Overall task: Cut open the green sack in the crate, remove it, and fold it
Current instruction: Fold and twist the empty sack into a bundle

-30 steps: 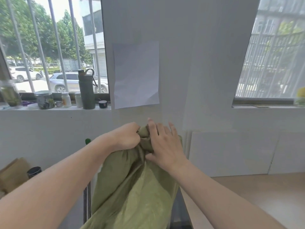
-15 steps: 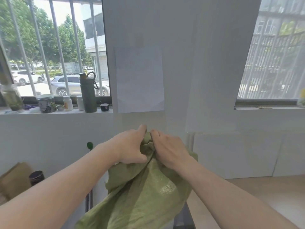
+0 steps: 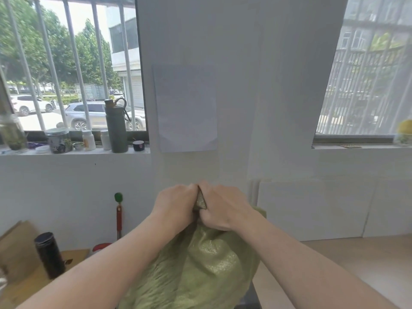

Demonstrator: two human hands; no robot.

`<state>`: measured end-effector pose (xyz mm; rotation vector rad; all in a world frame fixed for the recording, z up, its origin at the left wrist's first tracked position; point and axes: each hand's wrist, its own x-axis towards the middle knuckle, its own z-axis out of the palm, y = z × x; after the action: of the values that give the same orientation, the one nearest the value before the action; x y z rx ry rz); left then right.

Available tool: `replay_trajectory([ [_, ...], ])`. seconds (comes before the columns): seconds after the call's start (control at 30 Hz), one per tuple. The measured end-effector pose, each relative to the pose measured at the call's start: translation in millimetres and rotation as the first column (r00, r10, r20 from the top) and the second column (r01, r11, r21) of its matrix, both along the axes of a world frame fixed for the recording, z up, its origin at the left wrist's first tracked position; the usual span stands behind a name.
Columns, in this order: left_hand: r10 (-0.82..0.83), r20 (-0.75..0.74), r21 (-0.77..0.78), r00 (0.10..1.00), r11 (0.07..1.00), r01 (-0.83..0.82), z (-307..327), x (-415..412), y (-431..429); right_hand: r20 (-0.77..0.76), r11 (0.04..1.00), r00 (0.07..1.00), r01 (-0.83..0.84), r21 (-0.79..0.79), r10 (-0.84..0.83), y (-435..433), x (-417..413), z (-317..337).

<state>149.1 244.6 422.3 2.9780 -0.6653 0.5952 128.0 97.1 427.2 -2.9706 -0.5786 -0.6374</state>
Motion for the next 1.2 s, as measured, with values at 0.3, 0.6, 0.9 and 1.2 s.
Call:
replay_trajectory([
  [0.3,0.040,-0.465,-0.075,0.884,0.994,-0.084,31.5,9.4,12.1,0.323,0.976,0.944,0.010,-0.216,0.061,-12.4,-12.2,-11.0],
  [0.6,-0.157,-0.620,-0.390,0.769,0.912,-0.128,45.4,-1.0,10.3,0.353,0.984,0.930,0.149,-0.101,-0.105,-4.5,-12.2,-23.8],
  [0.9,-0.244,-0.414,-0.336,0.877,0.936,0.102,29.5,-18.6,19.2,0.268,0.992,0.956,0.126,-0.002,-0.120,-14.2,-8.2,-3.2],
  [1.2,-0.006,0.463,0.068,0.886,0.997,-0.029,-28.0,-38.6,5.5,-0.121,0.977,0.989,0.109,0.184,-0.088,-6.4,-13.6,18.3],
])
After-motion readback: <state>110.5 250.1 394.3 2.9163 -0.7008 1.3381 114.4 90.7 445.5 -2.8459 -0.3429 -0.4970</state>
